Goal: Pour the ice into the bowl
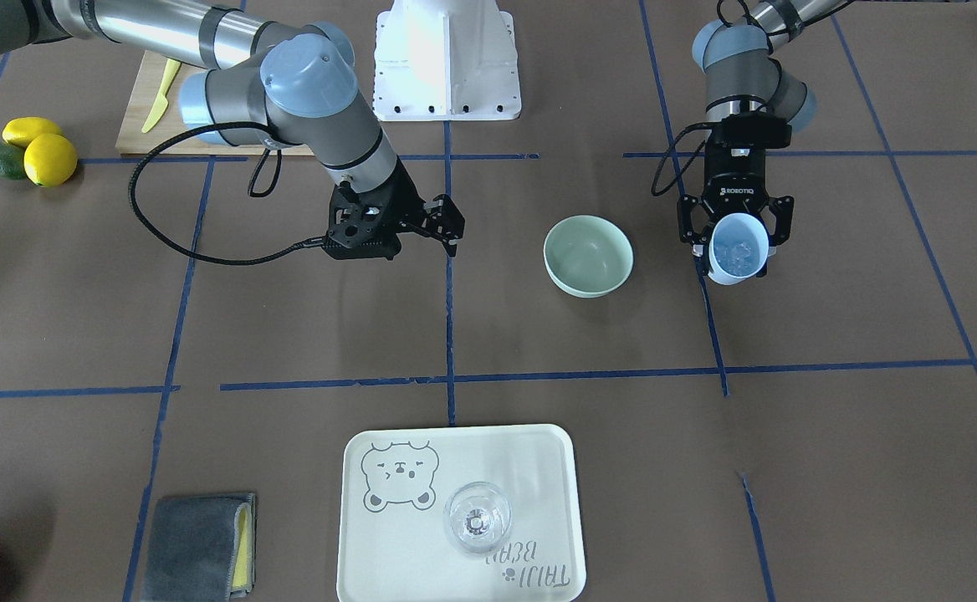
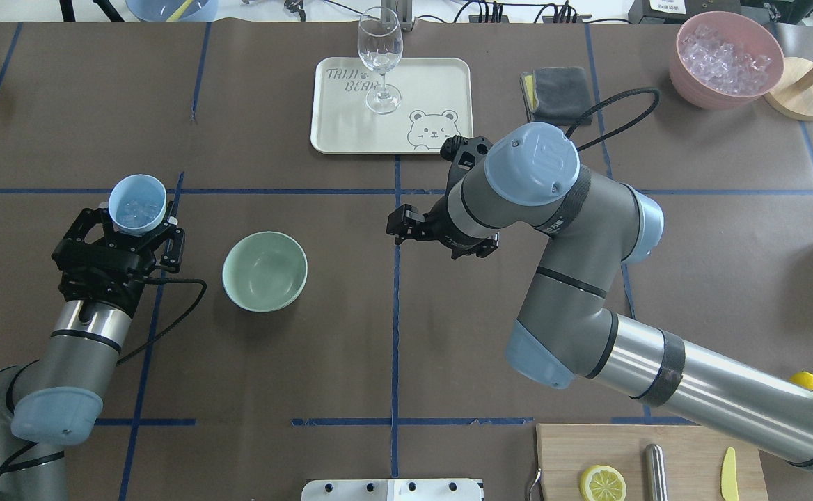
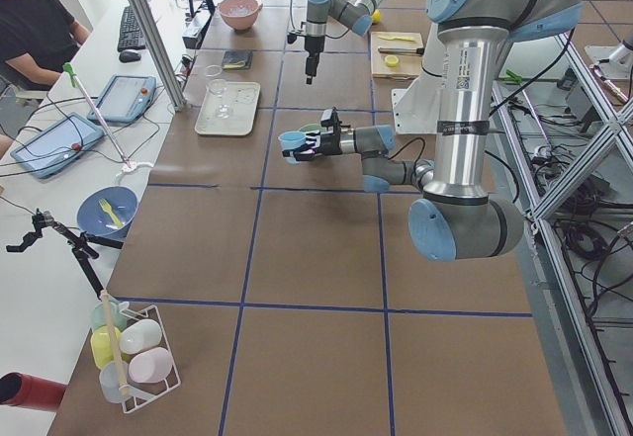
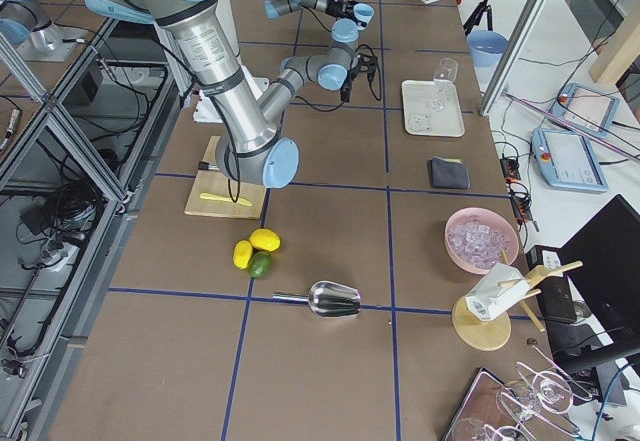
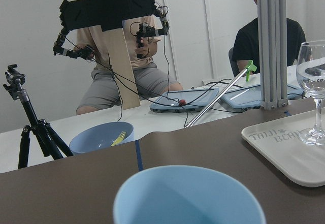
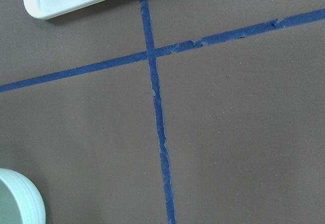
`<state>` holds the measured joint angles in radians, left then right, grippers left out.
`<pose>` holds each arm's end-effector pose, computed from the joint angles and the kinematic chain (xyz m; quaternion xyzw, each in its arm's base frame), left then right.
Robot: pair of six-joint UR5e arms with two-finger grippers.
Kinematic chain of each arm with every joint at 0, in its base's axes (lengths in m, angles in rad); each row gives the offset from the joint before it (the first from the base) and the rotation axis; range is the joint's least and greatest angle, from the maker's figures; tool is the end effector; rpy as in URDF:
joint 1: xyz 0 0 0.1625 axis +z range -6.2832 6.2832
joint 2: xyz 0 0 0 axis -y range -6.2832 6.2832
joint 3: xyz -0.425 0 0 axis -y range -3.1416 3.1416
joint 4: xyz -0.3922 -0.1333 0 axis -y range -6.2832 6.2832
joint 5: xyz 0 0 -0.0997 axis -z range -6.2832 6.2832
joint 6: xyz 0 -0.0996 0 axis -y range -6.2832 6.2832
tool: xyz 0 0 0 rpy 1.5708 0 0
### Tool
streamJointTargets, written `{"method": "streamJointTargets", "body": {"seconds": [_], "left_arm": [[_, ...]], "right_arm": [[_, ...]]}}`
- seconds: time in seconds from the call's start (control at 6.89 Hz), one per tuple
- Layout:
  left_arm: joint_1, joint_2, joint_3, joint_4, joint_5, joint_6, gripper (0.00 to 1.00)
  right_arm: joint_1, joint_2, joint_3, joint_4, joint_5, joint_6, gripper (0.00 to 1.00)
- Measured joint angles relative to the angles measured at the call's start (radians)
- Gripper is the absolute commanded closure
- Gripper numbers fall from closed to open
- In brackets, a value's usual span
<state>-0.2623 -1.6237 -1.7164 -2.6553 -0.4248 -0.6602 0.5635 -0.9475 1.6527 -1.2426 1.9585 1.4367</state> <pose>0.4003 -0.3395 0.4256 0.6401 0.1784 -0.0931 0.7415 -0.5212 -0.4425 0.2149 0.0083 -0.5128 0.0888 0.8539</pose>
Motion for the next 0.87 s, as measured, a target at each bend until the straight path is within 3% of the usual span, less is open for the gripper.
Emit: {"method": "streamJointTargets", "body": {"seconds": [0.29,0.58,0.87], "left_arm": [[0.041,-0.022,-0.005,0.126,0.103,0.12,1.0],[0.052,-0.051,-0.005,0.24,0.137,0.262,1.0],[0.056,-0.058,-0.004,0.263,0.161,0.461,1.0]], "right_arm": [[-0.003,-0.008,0.002,0.003,-0.006,0.0,0.0],[-0.003,-0.01,0.002,0.007,-0.007,0.0,0.0],[-0.003,-0.01,0.002,0.009,-0.006,0.001,0.0]]}}
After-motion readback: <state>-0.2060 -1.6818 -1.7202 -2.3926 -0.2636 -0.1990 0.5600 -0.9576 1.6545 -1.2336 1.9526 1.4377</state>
